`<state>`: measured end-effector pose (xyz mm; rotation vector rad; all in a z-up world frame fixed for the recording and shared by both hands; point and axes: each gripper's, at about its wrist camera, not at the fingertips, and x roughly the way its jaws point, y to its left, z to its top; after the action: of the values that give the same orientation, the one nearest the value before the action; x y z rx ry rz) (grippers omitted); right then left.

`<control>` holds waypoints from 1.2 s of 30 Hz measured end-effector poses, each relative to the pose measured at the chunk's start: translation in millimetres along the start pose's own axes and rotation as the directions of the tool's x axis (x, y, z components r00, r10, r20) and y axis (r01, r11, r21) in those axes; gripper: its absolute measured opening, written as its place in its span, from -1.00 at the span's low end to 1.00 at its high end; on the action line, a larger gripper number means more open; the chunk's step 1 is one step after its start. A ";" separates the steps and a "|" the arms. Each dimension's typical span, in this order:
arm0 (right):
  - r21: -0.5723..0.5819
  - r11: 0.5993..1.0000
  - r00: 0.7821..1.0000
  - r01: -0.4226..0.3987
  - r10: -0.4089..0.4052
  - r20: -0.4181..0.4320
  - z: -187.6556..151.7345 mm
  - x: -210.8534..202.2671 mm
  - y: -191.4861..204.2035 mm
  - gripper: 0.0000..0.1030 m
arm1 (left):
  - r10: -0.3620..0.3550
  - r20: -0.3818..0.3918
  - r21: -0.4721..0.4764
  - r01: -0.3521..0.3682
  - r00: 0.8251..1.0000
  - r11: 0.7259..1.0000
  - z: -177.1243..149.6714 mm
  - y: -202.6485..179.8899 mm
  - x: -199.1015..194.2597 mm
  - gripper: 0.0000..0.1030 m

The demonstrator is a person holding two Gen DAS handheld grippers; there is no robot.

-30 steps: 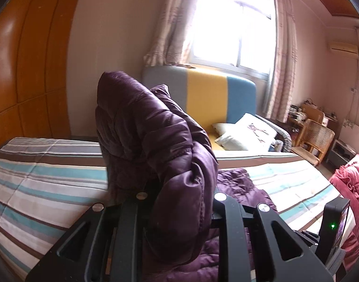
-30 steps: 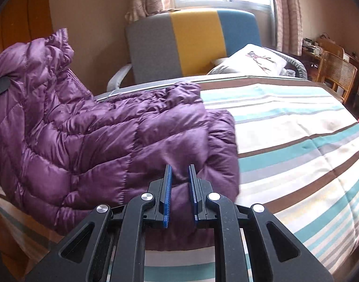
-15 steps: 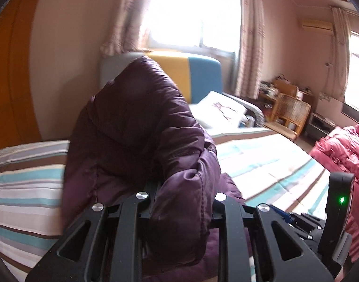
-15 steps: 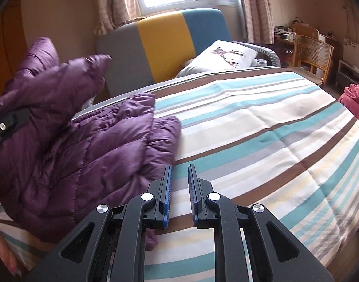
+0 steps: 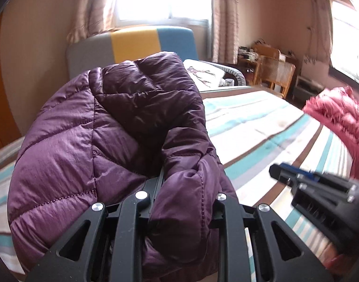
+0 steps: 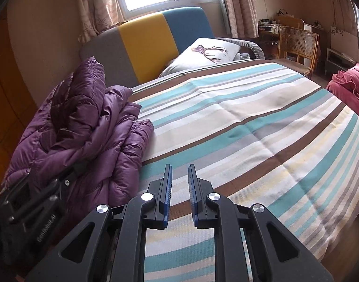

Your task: Fold large clothes

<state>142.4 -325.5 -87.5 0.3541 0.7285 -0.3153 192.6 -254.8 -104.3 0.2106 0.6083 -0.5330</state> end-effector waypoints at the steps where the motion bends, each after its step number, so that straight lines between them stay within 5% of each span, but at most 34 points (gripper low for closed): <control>1: 0.000 1.000 1.000 0.001 -0.001 -0.001 -0.3 -0.7 -0.8 -0.71 | -0.007 0.008 0.008 0.007 1.000 1.000 -1.4 1.2 -1.0 -0.61; 7: -0.012 1.000 1.000 0.015 -0.015 0.001 0.6 -3.8 4.0 -0.71 | -0.054 0.021 -0.017 0.054 0.998 0.998 -0.3 16.3 -17.7 -0.53; 11: -0.021 1.000 1.000 0.015 -0.014 0.011 3.0 -7.6 8.7 -0.71 | -0.196 0.064 -0.064 0.201 0.978 0.978 1.7 26.5 -46.3 0.31; 12: -0.021 1.000 1.000 0.014 -0.013 0.013 3.6 -8.2 8.7 -0.71 | -0.229 0.088 -0.072 0.235 0.970 0.969 1.4 27.6 -54.8 0.39; 18: -0.034 0.999 1.000 0.004 -0.003 0.028 6.0 -14.3 14.8 -0.71 | -0.222 0.187 -0.137 0.250 0.957 0.959 -4.4 63.7 -104.8 0.39; 22: -0.038 0.999 0.999 -0.009 0.011 0.044 9.1 -18.6 19.7 -0.71 | -0.045 0.241 -0.309 0.121 0.970 0.943 -11.7 129.1 -122.4 0.39; 24: -0.044 0.999 0.998 -0.023 0.026 0.053 13.3 -21.6 24.4 -0.71 | 0.071 0.209 -0.418 0.023 0.975 0.908 -19.0 171.3 -120.0 0.34; 28: -0.080 0.995 0.995 -0.057 0.063 0.083 25.6 -30.3 43.1 -0.71 | 0.157 0.098 -0.503 -0.087 0.983 0.860 -32.4 214.9 -95.8 0.12; 36: -0.190 0.961 0.970 -0.202 0.223 0.098 65.4 -27.7 105.6 -0.71 | 0.083 0.042 -0.381 -0.061 0.996 0.923 -27.0 193.4 -59.3 -0.27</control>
<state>203.4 -254.2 -1.6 0.2382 0.5903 -0.0656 241.6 -57.7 -84.3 -0.1490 0.6331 -0.3395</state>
